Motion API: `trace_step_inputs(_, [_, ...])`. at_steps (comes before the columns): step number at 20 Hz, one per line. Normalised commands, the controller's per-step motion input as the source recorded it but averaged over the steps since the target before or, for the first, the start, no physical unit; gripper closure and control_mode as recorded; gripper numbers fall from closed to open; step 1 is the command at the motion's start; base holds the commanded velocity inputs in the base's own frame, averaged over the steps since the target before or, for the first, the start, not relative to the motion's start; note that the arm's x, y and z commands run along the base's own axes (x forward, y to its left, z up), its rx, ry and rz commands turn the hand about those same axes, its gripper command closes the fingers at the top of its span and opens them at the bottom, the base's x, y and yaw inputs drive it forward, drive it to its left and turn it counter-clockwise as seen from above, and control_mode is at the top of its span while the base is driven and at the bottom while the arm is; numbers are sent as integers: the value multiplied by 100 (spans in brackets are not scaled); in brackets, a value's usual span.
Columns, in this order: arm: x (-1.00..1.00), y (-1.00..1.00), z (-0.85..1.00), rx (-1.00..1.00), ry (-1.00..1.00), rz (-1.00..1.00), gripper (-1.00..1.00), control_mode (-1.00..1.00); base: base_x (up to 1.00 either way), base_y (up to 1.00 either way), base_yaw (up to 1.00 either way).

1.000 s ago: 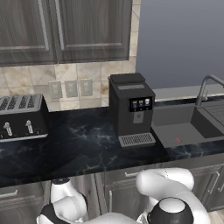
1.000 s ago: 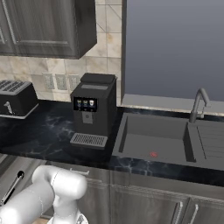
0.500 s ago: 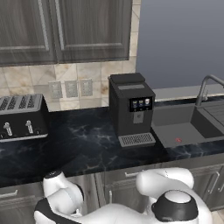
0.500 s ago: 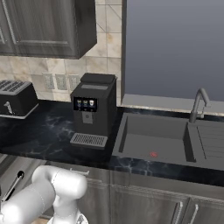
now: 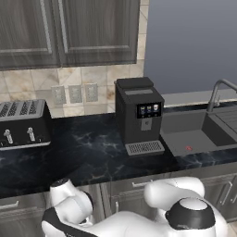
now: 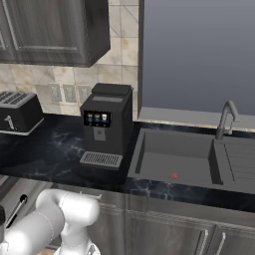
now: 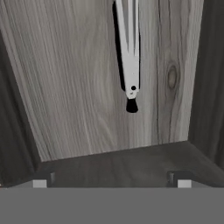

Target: Take the tongs from the drawer on the left and place them on the dining counter next to the tray containing the kebab skewer.

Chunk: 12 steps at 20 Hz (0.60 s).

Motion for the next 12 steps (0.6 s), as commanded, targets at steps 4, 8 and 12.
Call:
trace_step_inputs(4, [0,-26,0,-3,-17,0,-100,-100,0,0,0])
trace_step_inputs(8, [-1,-22,0,-6,-27,0,-100,-100,0,0,0])
trace_step_inputs(12, [-7,-34,8,-2,-13,0,-100,-100,0,0,0])
